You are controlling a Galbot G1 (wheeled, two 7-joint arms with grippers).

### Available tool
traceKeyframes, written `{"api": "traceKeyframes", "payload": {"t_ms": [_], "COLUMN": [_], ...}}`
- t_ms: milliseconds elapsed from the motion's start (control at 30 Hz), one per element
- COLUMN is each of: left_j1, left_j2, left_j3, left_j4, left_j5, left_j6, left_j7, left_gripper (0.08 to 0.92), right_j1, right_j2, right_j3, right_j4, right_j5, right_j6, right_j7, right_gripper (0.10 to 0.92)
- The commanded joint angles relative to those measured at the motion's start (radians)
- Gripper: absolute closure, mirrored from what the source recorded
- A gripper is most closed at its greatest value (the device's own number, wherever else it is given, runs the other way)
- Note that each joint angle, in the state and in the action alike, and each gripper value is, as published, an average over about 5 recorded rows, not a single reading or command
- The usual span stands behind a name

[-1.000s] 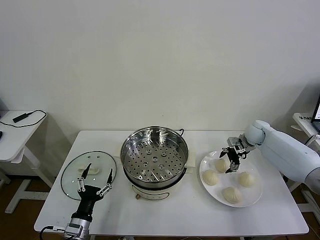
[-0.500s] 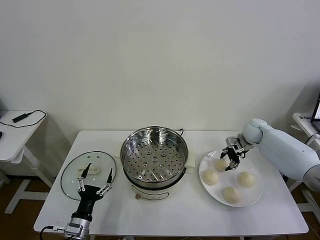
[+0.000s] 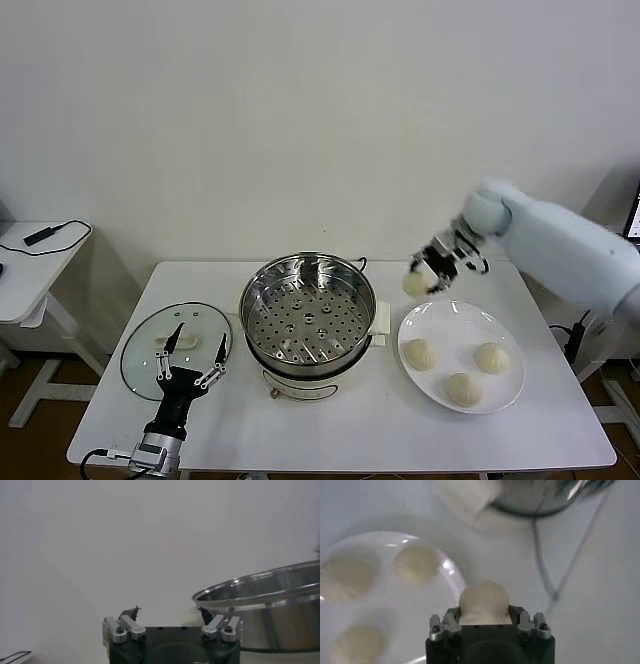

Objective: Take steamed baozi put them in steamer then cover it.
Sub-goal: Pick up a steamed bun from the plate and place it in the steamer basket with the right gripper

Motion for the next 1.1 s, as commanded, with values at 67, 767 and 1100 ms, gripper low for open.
{"api": "traceKeyframes", "payload": {"t_ms": [67, 767, 1100], "left_j1": [0.004, 0.014, 0.013], "left_j2": [0.001, 0.004, 0.003], "left_j3": [0.0, -0.01, -0.014], "left_j4": [-0.008, -0.014, -0.015], "left_j5": [-0.002, -0.009, -0.013], "left_j6": [-0.001, -0.012, -0.013], "left_j7": [-0.001, -0.006, -0.007], "left_gripper": [0.177, 0.177, 0.177], "right_j1": [0.187, -0.054, -0.091], "right_j2": [0.21, 0.396, 0.428], "right_j3": [-0.07, -0.07, -0.048], "right_j4": [0.065, -0.09, -0.146], "right_j5": [-0.048, -0.247, -0.303], "right_j6": [0.219, 0.198, 0.203], "right_j7": [-0.005, 0.01, 0.031], "right_gripper": [0.355, 0.355, 0.353]}}
